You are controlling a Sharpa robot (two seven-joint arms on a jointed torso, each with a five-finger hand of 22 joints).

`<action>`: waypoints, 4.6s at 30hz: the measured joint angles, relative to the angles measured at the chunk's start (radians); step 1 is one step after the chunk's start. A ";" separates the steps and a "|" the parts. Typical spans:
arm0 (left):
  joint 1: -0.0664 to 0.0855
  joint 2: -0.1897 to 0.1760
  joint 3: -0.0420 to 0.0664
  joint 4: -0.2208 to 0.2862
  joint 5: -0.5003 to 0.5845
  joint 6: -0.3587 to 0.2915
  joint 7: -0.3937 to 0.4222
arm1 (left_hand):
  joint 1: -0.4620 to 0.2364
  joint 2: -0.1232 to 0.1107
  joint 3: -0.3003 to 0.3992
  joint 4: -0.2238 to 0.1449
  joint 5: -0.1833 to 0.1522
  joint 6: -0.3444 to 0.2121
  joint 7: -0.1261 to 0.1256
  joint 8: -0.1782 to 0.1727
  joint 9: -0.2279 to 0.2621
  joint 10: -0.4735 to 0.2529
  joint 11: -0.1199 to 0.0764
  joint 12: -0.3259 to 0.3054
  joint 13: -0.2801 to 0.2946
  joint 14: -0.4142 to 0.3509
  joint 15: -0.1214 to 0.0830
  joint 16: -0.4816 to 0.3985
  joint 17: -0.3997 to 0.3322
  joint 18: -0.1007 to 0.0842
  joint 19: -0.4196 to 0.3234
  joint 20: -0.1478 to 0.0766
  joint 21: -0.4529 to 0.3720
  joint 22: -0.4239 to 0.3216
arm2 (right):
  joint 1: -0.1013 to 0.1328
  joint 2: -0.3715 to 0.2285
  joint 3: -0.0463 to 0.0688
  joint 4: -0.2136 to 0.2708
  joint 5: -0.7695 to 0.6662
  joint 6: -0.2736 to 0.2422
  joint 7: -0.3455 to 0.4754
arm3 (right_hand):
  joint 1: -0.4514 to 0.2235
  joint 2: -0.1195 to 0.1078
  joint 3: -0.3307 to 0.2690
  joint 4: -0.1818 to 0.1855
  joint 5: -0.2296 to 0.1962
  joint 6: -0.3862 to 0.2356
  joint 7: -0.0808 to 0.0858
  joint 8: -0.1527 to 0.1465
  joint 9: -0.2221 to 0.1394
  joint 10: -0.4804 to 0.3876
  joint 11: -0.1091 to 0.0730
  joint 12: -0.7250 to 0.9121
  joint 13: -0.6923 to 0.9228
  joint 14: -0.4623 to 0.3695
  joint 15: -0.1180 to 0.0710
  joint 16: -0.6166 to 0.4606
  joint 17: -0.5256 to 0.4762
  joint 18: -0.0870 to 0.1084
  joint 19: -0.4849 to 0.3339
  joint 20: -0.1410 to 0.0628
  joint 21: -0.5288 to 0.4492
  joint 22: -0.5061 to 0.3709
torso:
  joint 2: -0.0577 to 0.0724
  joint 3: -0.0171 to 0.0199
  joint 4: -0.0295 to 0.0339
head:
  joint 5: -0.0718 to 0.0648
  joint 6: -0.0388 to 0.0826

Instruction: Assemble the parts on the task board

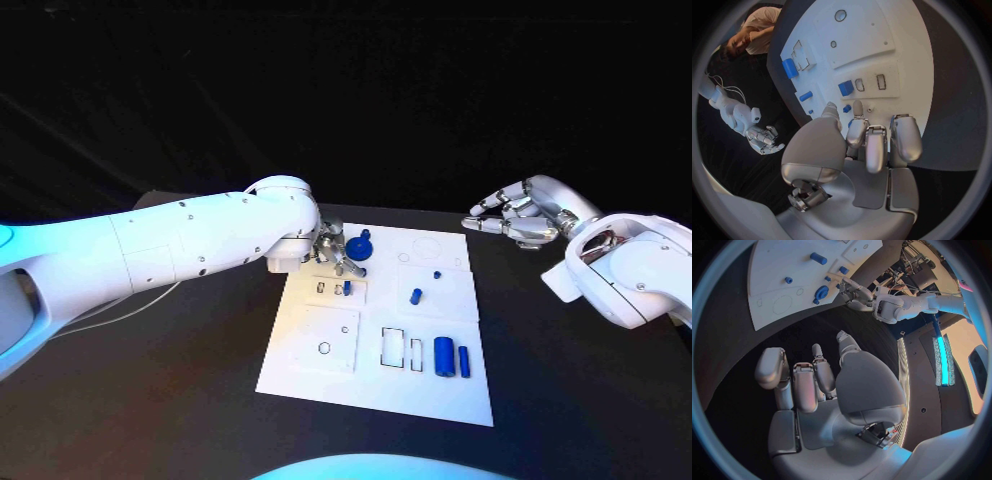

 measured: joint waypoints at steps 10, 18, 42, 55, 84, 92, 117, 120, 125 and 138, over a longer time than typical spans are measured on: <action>0.000 0.011 -0.003 -0.008 0.000 0.023 -0.003 | 0.000 0.000 0.000 0.000 0.000 0.000 0.000 0.000 0.000 -0.002 -0.002 -0.004 -0.003 0.000 0.000 0.000 0.000 0.000 0.004 0.004 0.000 0.001 | 0.000 0.000 0.000 0.000 -0.001 0.001 -0.001 | 0.000 0.000 0.000 0.000 0.006 0.000 0.000 0.000 0.001 0.000 0.000 0.000 0.000 0.000 0.000 0.000 -0.001 0.000 0.000 0.000 -0.003 -0.002 | 0.000 0.0000 0.0002 | -0.001 -0.004; -0.002 0.018 -0.007 -0.013 0.001 0.043 -0.004 | -0.003 0.003 0.000 0.000 0.000 0.000 0.000 0.000 0.001 -0.002 -0.002 -0.004 -0.004 0.000 0.000 0.000 0.000 0.000 0.004 0.004 0.000 0.002 | 0.000 0.001 0.000 0.000 -0.001 0.001 -0.002 | 0.000 0.000 -0.003 0.003 0.006 -0.004 -0.004 0.004 0.001 0.000 0.000 0.000 0.000 0.000 0.000 0.000 -0.001 0.000 0.000 0.000 -0.003 -0.003 | 0.000 -0.0002 0.0004 | -0.001 -0.007; -0.006 0.021 -0.012 -0.019 0.005 0.084 -0.008 | 0.047 0.039 0.013 -0.004 0.000 0.004 0.004 -0.019 0.009 -0.009 -0.001 -0.012 -0.011 0.000 0.000 0.000 0.000 0.000 0.000 0.007 0.004 0.006 | 0.000 0.004 -0.001 -0.002 -0.002 0.004 -0.003 | 0.000 0.000 -0.003 0.003 0.010 -0.004 -0.004 0.008 0.003 0.000 0.000 0.000 0.000 0.000 0.000 -0.004 -0.004 0.000 0.000 0.000 -0.009 -0.007 | 0.000 0.0007 0.0004 | 0.000 -0.007; -0.007 0.021 -0.012 -0.018 0.019 0.085 -0.008 | 0.115 0.060 0.069 -0.010 0.003 0.004 0.004 -0.036 0.017 -0.010 0.000 -0.017 -0.015 0.000 0.000 0.000 0.000 0.000 0.000 0.007 0.004 0.003 | 0.000 0.009 -0.001 -0.009 -0.002 0.008 -0.009 | -0.004 0.004 -0.006 0.006 0.014 -0.004 -0.004 0.008 0.004 0.000 0.000 0.000 0.000 0.000 0.000 -0.004 -0.006 0.000 0.000 0.000 -0.015 -0.009 | 0.000 0.0007 0.0003 | 0.001 -0.008; -0.007 -0.026 -0.008 0.015 0.164 0.062 -0.008 | 0.175 -0.167 0.684 0.013 0.008 -0.010 0.011 -0.040 0.125 -0.019 0.002 -0.054 -0.032 0.004 0.011 0.000 0.000 0.000 -0.009 0.009 0.008 0.018 | -0.003 0.015 -0.003 -0.022 -0.002 0.017 -0.016 | -0.008 0.008 -0.015 0.015 0.027 -0.007 -0.001 0.022 0.008 0.000 0.000 0.000 0.000 0.000 0.000 -0.008 -0.009 0.015 0.000 0.000 -0.023 -0.013 | 0.000 0.0012 0.0012 | 0.005 -0.017; -0.007 -0.075 -0.005 0.075 0.168 -0.003 -0.006 | 0.147 -0.195 0.727 -0.006 0.008 -0.010 0.011 -0.031 0.143 -0.007 -0.003 -0.040 -0.016 0.004 0.011 0.000 0.000 0.000 -0.009 0.009 0.014 0.031 | -0.004 0.015 -0.003 -0.023 -0.002 0.018 -0.016 | -0.012 0.012 -0.018 0.018 0.033 -0.010 -0.004 0.023 0.009 0.000 0.000 0.000 0.000 0.000 0.000 -0.012 -0.009 0.015 0.000 0.000 -0.023 -0.015 | 0.000 0.0020 0.0020 | 0.007 -0.017; -0.065 -0.121 -0.010 0.161 0.041 -0.222 0.002 | 0.093 -0.243 0.806 -0.047 0.003 0.012 0.007 -0.004 0.172 0.010 -0.012 -0.046 -0.037 0.000 0.000 0.000 0.001 -0.011 0.005 0.002 0.027 0.055 | -0.005 0.009 -0.004 -0.025 -0.002 0.017 -0.016 | -0.016 0.016 -0.027 0.027 0.037 -0.013 -0.001 0.027 0.011 0.000 0.000 0.000 0.000 0.000 0.000 -0.012 -0.009 0.015 0.000 0.000 -0.028 -0.016 | 0.000 0.0020 0.0011 | 0.012 -0.025; -0.066 -0.121 -0.010 0.159 0.033 -0.225 0.002 | 0.088 -0.248 0.808 -0.049 0.003 0.012 0.007 -0.004 0.172 0.010 -0.012 -0.046 -0.042 0.000 0.000 0.000 0.001 -0.011 0.009 -0.002 0.027 0.056 | -0.005 0.008 -0.004 -0.025 -0.002 0.017 -0.016 | -0.018 0.018 -0.028 0.028 0.041 -0.013 -0.001 0.027 0.011 0.000 0.000 0.000 0.000 0.000 0.000 -0.012 -0.010 0.015 0.000 0.000 -0.028 -0.016 | 0.000 0.0018 -0.0001 | 0.013 -0.025; -0.067 -0.119 -0.010 0.156 0.025 -0.225 0.002 | 0.088 -0.248 0.812 -0.053 0.003 0.012 0.007 0.002 0.178 0.010 -0.012 -0.052 -0.051 0.000 0.000 0.000 0.000 -0.011 0.009 -0.002 0.027 0.056 | -0.005 0.008 -0.004 -0.025 -0.001 0.015 -0.016 | -0.021 0.021 -0.028 0.028 0.041 -0.013 -0.001 0.031 0.012 0.000 0.000 0.000 0.000 0.000 0.000 -0.012 -0.011 0.015 0.000 0.000 -0.028 -0.016 | 0.000 0.0012 -0.0001 | 0.013 -0.026; -0.068 -0.115 -0.010 0.150 0.001 -0.217 0.001 | 0.069 -0.257 0.821 -0.062 0.003 0.019 0.003 0.015 0.178 0.020 -0.019 -0.057 -0.053 0.003 -0.003 0.000 0.000 -0.011 0.016 -0.002 0.034 0.071 | -0.005 0.007 -0.005 -0.025 -0.001 0.014 -0.014 | -0.021 0.021 -0.028 0.028 0.046 -0.013 -0.001 0.031 0.012 0.000 0.000 0.000 0.000 0.000 0.000 -0.012 -0.011 0.015 0.000 0.000 -0.028 -0.015 | 0.001 0.0012 0.0005 | 0.013 -0.030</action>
